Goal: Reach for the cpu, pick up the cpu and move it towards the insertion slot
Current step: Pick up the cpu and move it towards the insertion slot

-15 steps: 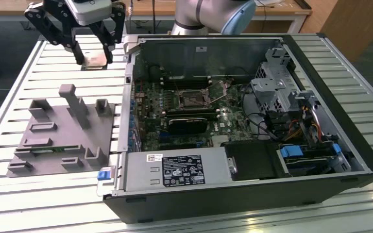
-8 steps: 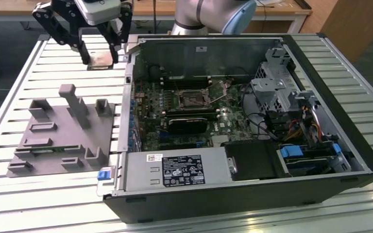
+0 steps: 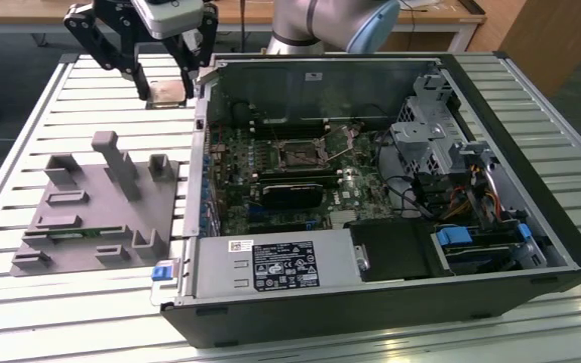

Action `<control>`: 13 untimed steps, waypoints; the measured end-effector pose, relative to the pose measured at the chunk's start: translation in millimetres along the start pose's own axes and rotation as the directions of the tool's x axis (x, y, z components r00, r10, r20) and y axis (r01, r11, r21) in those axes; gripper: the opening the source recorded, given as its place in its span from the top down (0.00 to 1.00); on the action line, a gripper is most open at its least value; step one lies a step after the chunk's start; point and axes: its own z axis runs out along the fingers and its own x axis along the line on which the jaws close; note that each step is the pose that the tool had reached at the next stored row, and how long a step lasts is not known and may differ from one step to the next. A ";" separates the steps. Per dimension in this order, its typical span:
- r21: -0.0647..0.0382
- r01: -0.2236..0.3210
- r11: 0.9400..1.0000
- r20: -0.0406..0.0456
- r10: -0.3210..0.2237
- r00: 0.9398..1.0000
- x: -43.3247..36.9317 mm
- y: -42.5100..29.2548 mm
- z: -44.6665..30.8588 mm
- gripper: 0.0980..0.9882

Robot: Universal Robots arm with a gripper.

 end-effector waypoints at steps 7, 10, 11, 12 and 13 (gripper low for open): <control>0.000 0.001 1.000 0.000 -0.001 1.000 -14.9 0.1 0.0 0.50; 0.000 0.001 1.000 0.000 -0.001 1.000 -22.2 0.1 0.0 0.50; 0.000 0.001 1.000 0.000 -0.001 1.000 -24.7 0.1 0.1 0.50; 0.000 0.001 1.000 0.000 -0.001 1.000 -27.2 0.2 0.1 0.50; 0.000 0.001 1.000 0.000 -0.001 1.000 -29.8 0.2 0.1 0.50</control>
